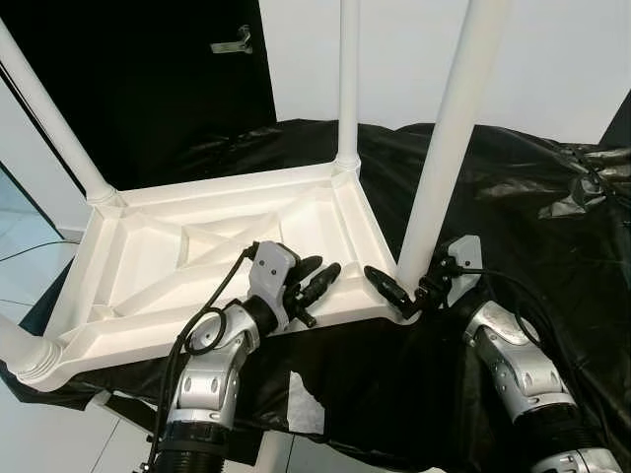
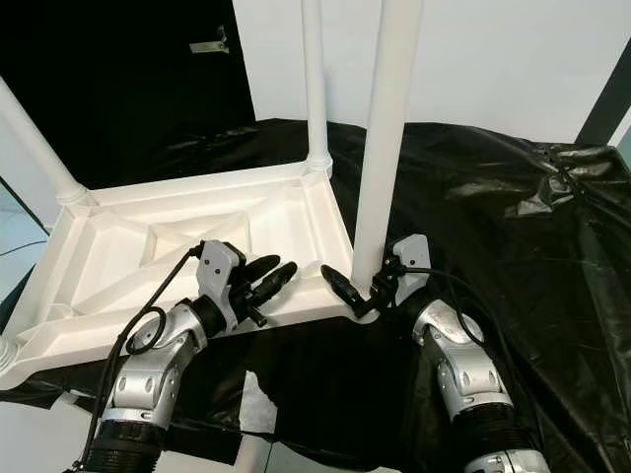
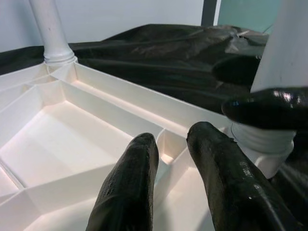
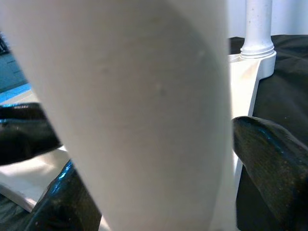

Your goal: Building children table

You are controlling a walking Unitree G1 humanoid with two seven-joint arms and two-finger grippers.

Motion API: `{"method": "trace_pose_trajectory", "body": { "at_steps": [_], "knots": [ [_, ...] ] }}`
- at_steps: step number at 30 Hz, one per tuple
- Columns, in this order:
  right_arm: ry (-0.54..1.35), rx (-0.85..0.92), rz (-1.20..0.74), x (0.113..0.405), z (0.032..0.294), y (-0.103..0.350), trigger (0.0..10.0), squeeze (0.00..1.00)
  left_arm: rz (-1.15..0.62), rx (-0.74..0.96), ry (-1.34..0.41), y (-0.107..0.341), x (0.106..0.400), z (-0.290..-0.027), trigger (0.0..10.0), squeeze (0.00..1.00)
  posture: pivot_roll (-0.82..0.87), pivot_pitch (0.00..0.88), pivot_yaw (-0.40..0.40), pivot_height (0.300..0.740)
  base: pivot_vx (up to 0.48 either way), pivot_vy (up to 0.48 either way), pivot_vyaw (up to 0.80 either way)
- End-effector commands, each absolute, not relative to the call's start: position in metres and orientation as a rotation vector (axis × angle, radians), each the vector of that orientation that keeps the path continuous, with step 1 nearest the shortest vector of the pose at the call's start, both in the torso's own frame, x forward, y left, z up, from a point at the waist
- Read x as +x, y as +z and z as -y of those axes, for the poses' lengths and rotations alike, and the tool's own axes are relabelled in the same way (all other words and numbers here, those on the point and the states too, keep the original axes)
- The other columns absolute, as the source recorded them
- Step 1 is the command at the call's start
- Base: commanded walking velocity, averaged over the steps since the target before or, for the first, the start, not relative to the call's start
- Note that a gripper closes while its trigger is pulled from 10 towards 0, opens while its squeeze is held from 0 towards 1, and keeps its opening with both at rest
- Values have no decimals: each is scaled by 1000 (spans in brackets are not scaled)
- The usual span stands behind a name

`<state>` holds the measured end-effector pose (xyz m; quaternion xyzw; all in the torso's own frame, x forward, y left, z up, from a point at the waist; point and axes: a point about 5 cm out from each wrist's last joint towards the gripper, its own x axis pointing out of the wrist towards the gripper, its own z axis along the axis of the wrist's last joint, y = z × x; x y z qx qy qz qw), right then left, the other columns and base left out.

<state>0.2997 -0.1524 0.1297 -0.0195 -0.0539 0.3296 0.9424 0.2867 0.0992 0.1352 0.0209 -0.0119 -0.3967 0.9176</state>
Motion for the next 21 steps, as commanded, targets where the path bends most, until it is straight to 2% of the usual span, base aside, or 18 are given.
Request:
{"method": "trace_pose_trajectory", "body": {
  "at_steps": [1,12,21],
  "knots": [
    [673,-31,103,301,149,128,10000,0,36,51,-845,137,288,-98,10000,0,-7,0,33,740,0,0,0],
    [639,-24,88,301,153,127,10000,0,64,77,-818,146,296,-100,10000,0,33,0,-21,740,0,0,0],
    [584,0,89,301,157,130,10000,0,103,120,-854,153,298,-88,10000,0,54,0,-56,740,0,0,0]
  ]
}}
